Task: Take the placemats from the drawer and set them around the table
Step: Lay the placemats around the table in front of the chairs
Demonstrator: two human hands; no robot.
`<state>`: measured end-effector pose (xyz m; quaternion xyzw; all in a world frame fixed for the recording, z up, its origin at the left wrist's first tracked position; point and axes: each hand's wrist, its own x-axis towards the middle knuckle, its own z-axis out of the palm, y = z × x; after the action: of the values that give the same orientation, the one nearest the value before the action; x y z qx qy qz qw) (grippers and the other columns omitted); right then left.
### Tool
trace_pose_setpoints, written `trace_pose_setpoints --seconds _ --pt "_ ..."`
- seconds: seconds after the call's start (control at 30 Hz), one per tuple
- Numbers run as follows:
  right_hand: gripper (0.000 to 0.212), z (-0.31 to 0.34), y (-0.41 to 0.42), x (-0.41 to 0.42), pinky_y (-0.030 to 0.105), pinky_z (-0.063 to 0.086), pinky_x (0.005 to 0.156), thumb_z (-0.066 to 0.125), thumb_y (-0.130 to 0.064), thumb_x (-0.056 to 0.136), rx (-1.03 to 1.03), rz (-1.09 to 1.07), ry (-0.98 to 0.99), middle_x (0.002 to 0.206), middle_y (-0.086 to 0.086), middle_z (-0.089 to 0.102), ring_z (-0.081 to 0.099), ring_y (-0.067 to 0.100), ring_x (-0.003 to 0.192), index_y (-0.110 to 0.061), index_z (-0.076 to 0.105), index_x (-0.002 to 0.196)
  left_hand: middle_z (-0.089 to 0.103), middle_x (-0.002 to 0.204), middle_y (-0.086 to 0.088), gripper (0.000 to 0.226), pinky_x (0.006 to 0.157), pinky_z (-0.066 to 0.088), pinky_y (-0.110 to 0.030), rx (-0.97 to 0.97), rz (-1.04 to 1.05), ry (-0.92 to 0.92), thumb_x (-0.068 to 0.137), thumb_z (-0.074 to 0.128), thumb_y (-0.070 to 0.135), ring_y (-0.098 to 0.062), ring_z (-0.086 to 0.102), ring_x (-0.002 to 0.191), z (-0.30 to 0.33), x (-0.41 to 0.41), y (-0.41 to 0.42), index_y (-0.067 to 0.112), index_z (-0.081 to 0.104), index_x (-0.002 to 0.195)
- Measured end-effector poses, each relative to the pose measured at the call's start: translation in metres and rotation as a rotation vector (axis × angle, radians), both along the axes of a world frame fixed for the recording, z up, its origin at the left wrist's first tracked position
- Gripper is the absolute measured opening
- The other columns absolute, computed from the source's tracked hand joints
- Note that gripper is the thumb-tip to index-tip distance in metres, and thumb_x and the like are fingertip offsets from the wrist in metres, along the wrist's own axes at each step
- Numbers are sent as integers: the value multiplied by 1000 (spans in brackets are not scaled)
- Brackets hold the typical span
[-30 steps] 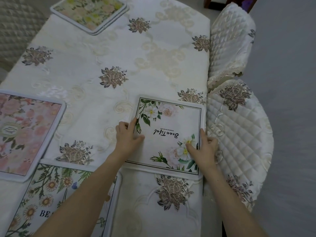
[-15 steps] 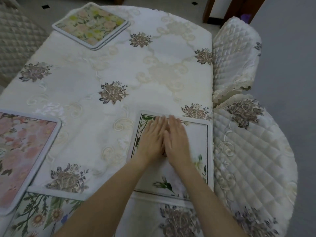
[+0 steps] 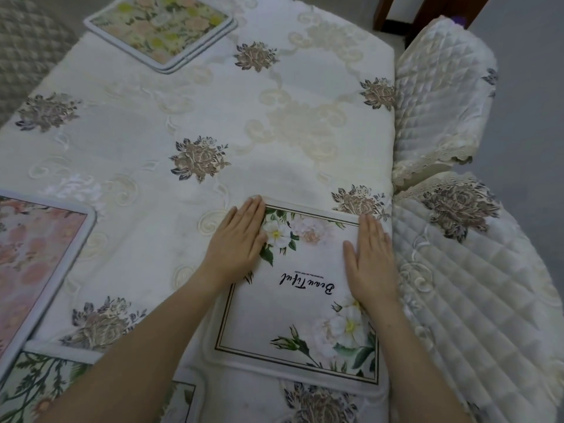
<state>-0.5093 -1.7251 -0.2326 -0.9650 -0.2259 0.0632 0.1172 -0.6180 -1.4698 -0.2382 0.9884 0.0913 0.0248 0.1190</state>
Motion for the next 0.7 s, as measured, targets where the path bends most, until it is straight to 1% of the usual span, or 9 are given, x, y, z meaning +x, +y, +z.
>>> trace_pose_setpoints --seconds 0.1,0.17,0.23,0.3,0.33,0.43,0.53,0.6,0.7 --pt "67 -3 -1 2 28 -6 120 11 -49 98 -12 -17 -14 162 -2 -1 -5 8 148 -15 1 155 12 159 -3 63 119 6 -35 2 12 20 98 12 41 -15 10 147 0 0 -1 8 17 152" --pt "68 3 3 4 30 -5 120 11 -48 97 -25 -15 -1 163 1 0 -3 11 149 -14 0 155 18 158 -7 63 118 6 -33 21 10 25 98 13 40 -18 16 146 6 1 0 6 22 150" --pt "68 16 5 -7 33 -3 121 10 -47 97 -4 -51 36 163 5 1 -2 14 149 -11 0 155 20 157 -9 63 118 4 -33 35 18 22 97 12 39 -20 18 146 15 -1 -7 5 23 149" --pt "67 28 13 -42 30 -4 121 10 -46 98 105 -67 55 162 4 1 0 14 150 -10 2 155 24 156 -13 62 117 6 -40 11 -17 5 99 11 37 -24 21 145 25 -15 -39 4 26 149" --pt "67 33 20 -69 29 -4 121 9 -47 99 172 -31 68 161 2 2 1 14 150 -11 4 155 26 155 -15 61 117 9 -42 -26 -60 -19 100 10 35 -27 23 144 27 -28 -63 2 29 148" --pt "64 26 37 -145 30 1 121 5 -49 100 277 77 156 160 -1 5 4 12 150 -14 9 154 22 157 -15 62 118 12 -43 -122 -157 -28 100 13 38 -26 19 146 19 -73 -121 1 27 148" --pt "60 9 32 -156 33 7 120 13 -43 102 225 61 103 160 1 11 10 14 149 -12 14 153 21 157 -12 65 115 18 -43 -76 -126 -11 94 27 37 -24 20 146 3 -87 -128 3 26 148" --pt "60 6 23 -148 33 8 120 18 -42 102 149 77 42 160 2 14 11 13 149 -11 18 153 19 158 -10 61 115 17 -42 -79 -121 13 96 25 33 -22 16 147 2 -84 -120 4 24 149" --pt "63 4 -7 -147 32 4 121 11 -49 102 49 92 32 162 -1 8 2 11 149 -16 11 155 13 160 -10 60 119 11 -39 -39 -137 54 101 20 37 -20 8 148 2 -99 -104 4 19 151"
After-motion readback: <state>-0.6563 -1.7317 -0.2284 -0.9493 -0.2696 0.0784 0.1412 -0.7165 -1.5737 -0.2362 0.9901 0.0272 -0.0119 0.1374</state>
